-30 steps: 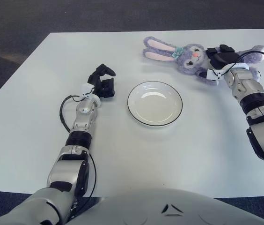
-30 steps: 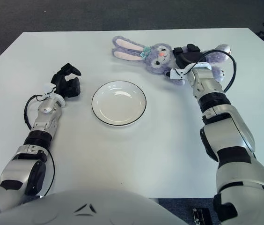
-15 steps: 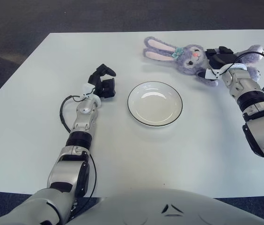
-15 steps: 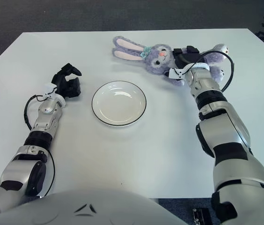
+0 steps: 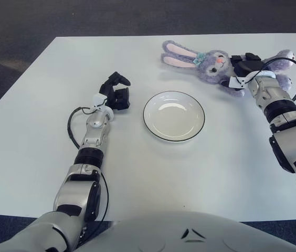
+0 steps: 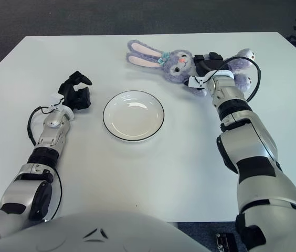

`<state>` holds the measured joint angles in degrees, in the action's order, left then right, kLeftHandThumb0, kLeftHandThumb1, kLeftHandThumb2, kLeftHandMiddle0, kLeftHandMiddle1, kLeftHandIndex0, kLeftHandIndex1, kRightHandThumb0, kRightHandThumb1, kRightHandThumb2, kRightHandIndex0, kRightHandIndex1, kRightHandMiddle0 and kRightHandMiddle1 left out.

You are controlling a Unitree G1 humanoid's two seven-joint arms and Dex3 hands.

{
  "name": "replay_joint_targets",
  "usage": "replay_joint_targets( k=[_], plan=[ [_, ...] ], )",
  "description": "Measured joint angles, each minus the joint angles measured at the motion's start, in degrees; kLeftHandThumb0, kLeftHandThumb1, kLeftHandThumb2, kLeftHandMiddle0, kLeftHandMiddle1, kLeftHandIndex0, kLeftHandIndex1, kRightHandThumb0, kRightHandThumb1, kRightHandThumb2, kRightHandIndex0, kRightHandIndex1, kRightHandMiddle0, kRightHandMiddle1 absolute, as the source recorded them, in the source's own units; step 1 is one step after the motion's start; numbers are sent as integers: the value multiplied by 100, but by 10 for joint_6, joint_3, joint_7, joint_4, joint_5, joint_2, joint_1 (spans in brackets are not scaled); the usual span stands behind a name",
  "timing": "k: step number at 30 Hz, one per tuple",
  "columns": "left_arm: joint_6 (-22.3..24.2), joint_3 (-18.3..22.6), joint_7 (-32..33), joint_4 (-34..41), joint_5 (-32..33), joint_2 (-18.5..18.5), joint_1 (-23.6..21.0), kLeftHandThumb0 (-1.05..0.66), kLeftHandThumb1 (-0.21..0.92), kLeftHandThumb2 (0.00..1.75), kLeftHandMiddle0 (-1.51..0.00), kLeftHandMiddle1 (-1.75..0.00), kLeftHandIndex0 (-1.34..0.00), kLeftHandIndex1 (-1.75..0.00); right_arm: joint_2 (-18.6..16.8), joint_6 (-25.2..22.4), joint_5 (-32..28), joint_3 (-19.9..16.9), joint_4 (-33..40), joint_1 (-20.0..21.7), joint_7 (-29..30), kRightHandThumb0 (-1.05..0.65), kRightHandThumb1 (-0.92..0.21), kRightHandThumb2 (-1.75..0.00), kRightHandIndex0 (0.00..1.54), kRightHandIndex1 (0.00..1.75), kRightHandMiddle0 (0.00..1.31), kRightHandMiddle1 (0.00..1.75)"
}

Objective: Put the doll into the plate.

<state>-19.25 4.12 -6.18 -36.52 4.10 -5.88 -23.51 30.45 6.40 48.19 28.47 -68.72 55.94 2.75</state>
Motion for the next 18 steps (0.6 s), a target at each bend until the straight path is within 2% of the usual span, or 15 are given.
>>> replay_joint_targets(
  k=[9, 10, 11, 12, 13, 15, 16, 17, 18],
  plan=[
    [2, 0, 1, 5, 0, 4, 2, -45, 41, 121, -123, -175, -54, -175, 0, -5, 0, 11, -5, 2, 2, -100, -92, -62, 24, 12, 0, 62],
    [2, 0, 1, 5, 0, 5, 2, -45, 41, 121, -123, -175, -54, -175, 0, -6, 1, 12, -5, 2, 4, -99, -92, -61, 23, 22, 0, 64],
    [2, 0, 1, 5, 0, 5, 2, -45, 41, 121, -123, -175, -54, -175, 0, -6, 1, 15, -6, 2, 6, -94, -92, -56, 16, 60, 0, 71],
    [2, 0, 1, 5, 0, 5, 2, -45, 41, 121, -123, -175, -54, -175, 0, -7, 2, 16, -6, 2, 9, -90, -92, -53, 10, 86, 0, 75],
    [2, 0, 1, 5, 0, 5, 2, -45, 41, 121, -123, -175, -54, -175, -1, -9, 2, 19, -7, 1, 13, -89, -92, -51, 8, 96, 0, 77],
    [2, 0, 1, 6, 0, 6, 2, -45, 41, 121, -123, -175, -54, -175, -2, -13, 3, 24, -9, 1, 22, -78, -87, -49, 3, 126, 0, 94],
    [2, 0, 1, 6, 0, 6, 2, -45, 41, 121, -123, -175, -54, -175, -2, -15, 4, 26, -10, 1, 27, -73, -83, -53, 3, 133, 0, 101],
    [3, 0, 1, 6, 0, 6, 3, -45, 41, 121, -123, -175, -54, -175, -3, -16, 4, 28, -11, 1, 32, -49, -68, -76, 2, 144, 1, 128],
    [3, 0, 1, 6, 0, 7, 3, -45, 41, 121, -123, -175, -54, -175, -3, -18, 4, 29, -13, 0, 36, -35, -55, -94, 1, 151, 4, 145]
  ],
)
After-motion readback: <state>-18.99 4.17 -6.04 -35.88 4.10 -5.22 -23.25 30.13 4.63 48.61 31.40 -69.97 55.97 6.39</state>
